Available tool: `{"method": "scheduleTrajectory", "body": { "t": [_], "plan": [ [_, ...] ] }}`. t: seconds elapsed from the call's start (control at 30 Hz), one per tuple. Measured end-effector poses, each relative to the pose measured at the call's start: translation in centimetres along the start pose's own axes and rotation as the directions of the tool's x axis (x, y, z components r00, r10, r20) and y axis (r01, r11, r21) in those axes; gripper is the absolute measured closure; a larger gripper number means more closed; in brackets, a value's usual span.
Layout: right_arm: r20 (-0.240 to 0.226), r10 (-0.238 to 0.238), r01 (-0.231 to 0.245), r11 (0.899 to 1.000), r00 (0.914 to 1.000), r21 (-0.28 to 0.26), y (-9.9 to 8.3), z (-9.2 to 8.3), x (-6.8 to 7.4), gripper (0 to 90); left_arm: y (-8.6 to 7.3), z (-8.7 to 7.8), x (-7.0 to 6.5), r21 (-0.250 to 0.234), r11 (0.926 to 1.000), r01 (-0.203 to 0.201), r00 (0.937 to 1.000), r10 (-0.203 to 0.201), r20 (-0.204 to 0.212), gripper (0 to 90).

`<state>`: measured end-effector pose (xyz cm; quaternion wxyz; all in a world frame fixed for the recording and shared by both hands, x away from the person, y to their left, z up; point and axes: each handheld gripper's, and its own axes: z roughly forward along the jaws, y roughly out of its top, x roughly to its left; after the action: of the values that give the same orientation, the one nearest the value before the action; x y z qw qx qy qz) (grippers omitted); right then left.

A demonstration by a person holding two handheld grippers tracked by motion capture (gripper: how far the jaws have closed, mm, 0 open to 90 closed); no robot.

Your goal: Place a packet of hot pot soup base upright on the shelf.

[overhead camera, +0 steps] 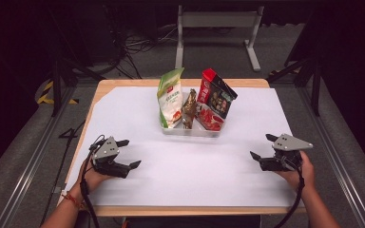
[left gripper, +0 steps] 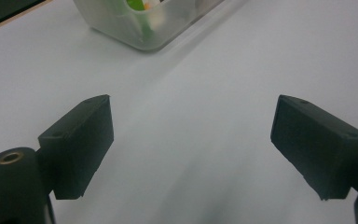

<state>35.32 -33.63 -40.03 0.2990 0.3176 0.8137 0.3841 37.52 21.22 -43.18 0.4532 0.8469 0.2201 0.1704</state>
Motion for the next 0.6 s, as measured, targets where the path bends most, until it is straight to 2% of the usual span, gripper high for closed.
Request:
{"method": "scheduleTrajectory", "body": {
  "t": [0.3,0.6],
  "plan": [
    [-0.003,0.034,-0.034,0.999,0.9994,0.024,-2.1,-0.4,-0.2,14.9,0.0,0.0,-0.1,0.001,1.0000,-0.003,1.0000,0.003,0.002,13.8],
    [0.025,0.075,-0.075,0.997,0.9969,0.000,-4.2,-1.7,-0.7,14.6,0.0,0.1,-0.1,0.004,1.0000,-0.003,1.0000,0.002,0.006,13.7]
  ]
}}
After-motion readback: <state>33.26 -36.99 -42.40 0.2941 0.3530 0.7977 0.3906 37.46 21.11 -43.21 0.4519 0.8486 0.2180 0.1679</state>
